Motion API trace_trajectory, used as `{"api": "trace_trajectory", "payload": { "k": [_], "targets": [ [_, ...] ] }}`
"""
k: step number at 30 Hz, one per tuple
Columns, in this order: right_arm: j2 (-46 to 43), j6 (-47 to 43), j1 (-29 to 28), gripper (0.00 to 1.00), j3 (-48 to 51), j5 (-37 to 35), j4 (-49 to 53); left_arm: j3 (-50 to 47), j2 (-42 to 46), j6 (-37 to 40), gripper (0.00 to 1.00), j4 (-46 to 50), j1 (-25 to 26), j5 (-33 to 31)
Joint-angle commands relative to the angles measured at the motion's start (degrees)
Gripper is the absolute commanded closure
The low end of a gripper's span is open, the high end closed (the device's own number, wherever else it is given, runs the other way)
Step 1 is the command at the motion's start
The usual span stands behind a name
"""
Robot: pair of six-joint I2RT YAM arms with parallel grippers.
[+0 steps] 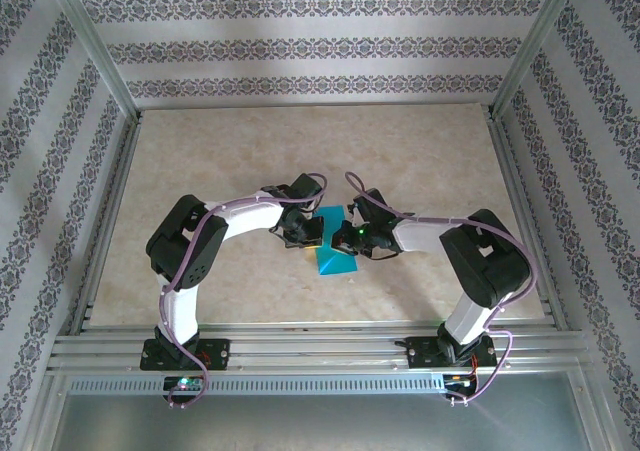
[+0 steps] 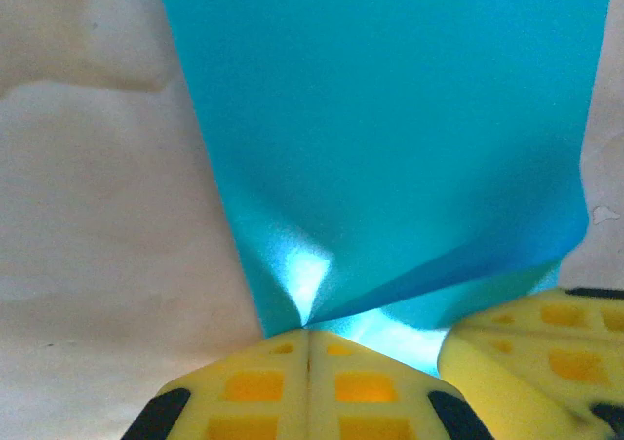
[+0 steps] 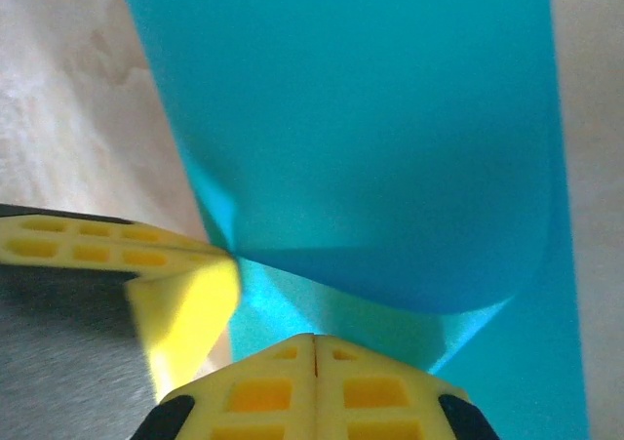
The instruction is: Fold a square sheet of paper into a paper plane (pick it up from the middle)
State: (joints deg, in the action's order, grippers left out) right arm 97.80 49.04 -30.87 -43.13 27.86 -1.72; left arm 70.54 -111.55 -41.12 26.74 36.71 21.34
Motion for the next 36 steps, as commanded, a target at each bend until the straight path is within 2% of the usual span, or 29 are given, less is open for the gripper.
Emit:
{"api": "trace_trajectory", "payload": {
  "k": [1, 7, 11, 16, 23, 36],
  "targets": [
    [0.6, -1.1, 1.4, 1.00, 0.3, -1.2, 1.2, -1.6, -4.5, 1.2, 1.00, 6.7, 0.5, -7.4],
    [-2.7, 1.5, 2.9, 1.00, 3.7, -2.7, 1.7, -1.5, -4.3, 1.8, 1.00, 7.0, 0.5, -7.5],
    [-5.9, 1.1, 2.4, 1.00, 1.1, -3.0, 1.7, -1.1, -4.6, 2.2, 1.00, 6.6, 0.5, -6.7],
    [-1.7, -0.1, -0.1, 1.00, -3.1, -1.4, 2.0, -0.5, -4.8, 2.4, 1.00, 7.0, 0.6, -7.0],
    [2.2, 0.1, -0.2, 1.00, -3.3, -2.0, 1.7, -0.8, -5.0, 2.2, 1.00, 7.2, 0.6, -7.4],
    [-5.1, 6.1, 6.6, 1.00, 7.7, -10.5, 2.8, -0.8, -5.7, 2.7, 1.00, 8.7, 0.6, -9.8]
  ]
}}
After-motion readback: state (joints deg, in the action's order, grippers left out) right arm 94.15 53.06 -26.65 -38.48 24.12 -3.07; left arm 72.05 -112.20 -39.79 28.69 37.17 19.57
